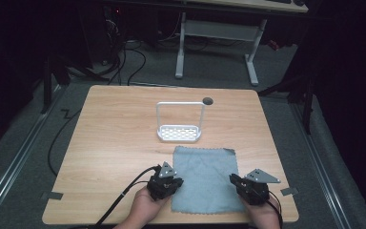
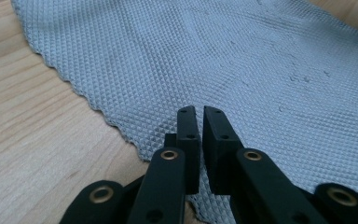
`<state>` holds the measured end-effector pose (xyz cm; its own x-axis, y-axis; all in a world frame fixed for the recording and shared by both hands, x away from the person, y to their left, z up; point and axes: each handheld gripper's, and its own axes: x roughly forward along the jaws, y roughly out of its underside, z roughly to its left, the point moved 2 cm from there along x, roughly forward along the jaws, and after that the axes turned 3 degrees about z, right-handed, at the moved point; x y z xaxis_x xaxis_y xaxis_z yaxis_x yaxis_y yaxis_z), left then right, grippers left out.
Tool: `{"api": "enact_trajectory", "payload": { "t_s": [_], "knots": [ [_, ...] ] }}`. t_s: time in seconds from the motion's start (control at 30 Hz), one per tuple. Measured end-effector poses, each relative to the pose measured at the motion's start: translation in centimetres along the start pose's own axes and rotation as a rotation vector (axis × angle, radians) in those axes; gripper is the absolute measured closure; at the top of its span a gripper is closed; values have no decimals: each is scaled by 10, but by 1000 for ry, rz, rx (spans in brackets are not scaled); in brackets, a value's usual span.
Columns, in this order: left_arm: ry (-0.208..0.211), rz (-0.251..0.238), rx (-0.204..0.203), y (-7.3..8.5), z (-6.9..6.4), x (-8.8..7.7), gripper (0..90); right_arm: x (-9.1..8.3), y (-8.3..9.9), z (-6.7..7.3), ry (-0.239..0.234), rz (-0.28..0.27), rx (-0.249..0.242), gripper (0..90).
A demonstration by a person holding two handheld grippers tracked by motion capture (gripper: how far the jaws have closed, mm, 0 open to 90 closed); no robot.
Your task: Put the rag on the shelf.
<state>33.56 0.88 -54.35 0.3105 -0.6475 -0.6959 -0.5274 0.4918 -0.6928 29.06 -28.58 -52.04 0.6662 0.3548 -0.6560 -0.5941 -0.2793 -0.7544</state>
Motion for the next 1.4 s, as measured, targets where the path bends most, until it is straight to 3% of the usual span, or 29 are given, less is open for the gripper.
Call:
{"api": "enact_trajectory", "payload": {
  "t_s": [0.23,0.37,0.5,0.67,0.8,0.9,1.0,1.13,1.4],
  "knots": [
    [-25,-1,-2,11,7,-12,867,5,0,0,-7,6,-8,839],
    [-33,-7,-34,22,15,-25,867,9,-3,2,-24,10,-8,839],
    [-58,-10,-73,32,23,-38,867,22,-9,5,-43,21,-28,839],
    [-105,12,-93,43,31,-55,861,42,-21,7,-62,32,-40,840],
    [-105,-35,-102,35,42,-57,775,56,-31,16,-80,38,-67,842],
    [-122,-32,-78,21,49,-44,720,67,-35,22,-77,62,-96,843],
    [-147,-9,-54,17,51,-33,716,73,-36,24,-62,91,-111,847],
    [-150,-7,-35,22,47,-36,720,73,-34,26,-60,99,-129,854],
    [-120,17,-6,40,35,-53,727,60,-22,37,-110,96,-133,858]
  ]
}}
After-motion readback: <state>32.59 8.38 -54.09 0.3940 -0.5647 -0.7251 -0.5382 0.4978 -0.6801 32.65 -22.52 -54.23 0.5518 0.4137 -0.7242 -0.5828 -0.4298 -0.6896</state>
